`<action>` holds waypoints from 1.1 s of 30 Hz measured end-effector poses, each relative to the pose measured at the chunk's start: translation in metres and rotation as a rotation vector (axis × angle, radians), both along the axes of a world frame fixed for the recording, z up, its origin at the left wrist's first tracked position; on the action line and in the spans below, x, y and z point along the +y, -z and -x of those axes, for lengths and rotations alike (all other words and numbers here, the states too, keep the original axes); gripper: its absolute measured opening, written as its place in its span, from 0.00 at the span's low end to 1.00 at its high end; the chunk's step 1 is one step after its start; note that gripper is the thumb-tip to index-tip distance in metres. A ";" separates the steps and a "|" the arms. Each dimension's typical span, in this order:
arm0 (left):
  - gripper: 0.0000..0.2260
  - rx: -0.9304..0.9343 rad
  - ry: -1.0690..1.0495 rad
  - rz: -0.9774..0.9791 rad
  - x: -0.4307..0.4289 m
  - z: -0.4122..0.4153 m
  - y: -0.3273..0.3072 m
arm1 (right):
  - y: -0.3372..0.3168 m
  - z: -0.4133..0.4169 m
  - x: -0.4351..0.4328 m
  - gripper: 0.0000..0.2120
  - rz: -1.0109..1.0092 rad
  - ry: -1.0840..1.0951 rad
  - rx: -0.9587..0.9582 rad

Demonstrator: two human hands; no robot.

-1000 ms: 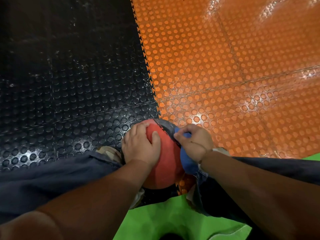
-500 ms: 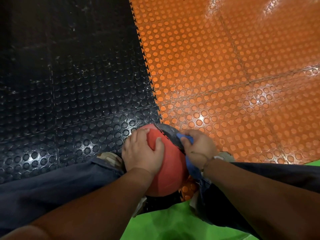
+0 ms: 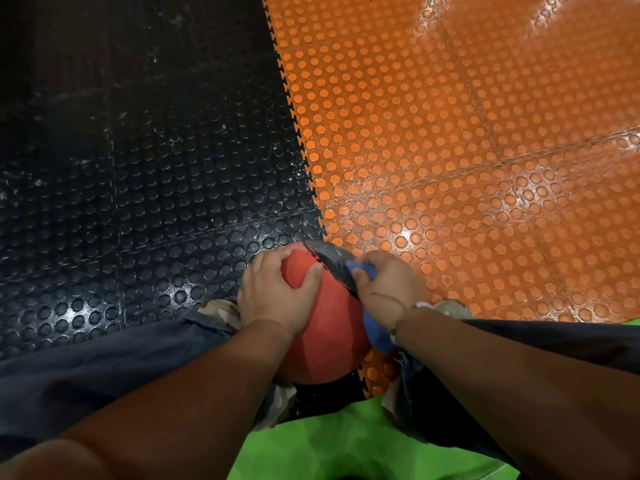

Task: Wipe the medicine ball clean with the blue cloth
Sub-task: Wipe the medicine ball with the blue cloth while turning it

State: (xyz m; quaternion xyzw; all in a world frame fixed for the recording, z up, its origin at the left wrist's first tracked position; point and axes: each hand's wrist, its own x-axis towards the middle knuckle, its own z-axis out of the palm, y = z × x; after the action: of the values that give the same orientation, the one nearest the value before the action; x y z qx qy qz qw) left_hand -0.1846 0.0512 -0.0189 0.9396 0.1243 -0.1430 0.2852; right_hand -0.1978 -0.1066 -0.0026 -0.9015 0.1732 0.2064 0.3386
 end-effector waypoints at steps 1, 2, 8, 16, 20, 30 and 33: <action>0.23 0.003 -0.012 0.005 0.001 -0.001 0.000 | -0.004 0.001 0.005 0.10 -0.020 -0.065 -0.045; 0.22 0.010 -0.024 0.014 0.002 -0.002 0.000 | -0.007 0.001 0.008 0.10 -0.033 -0.117 -0.075; 0.21 0.026 -0.036 0.003 -0.002 -0.004 -0.003 | 0.000 -0.001 -0.014 0.10 -0.008 0.073 0.038; 0.21 0.072 -0.113 0.039 -0.002 -0.018 -0.001 | -0.005 -0.001 -0.013 0.09 -0.091 0.080 -0.033; 0.21 0.068 -0.123 0.025 -0.004 -0.018 0.001 | -0.012 -0.001 0.000 0.06 -0.086 0.039 -0.033; 0.20 0.044 -0.116 0.022 -0.004 -0.014 0.000 | -0.009 -0.005 -0.001 0.07 -0.083 0.081 0.029; 0.20 0.052 -0.130 0.067 0.001 -0.016 -0.001 | -0.009 -0.004 -0.005 0.09 -0.135 0.072 0.042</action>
State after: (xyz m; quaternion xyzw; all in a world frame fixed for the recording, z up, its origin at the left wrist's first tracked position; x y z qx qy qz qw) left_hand -0.1691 0.0526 -0.0178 0.9155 0.1875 -0.1524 0.3218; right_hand -0.1940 -0.1116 0.0066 -0.8653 0.1986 0.2241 0.4020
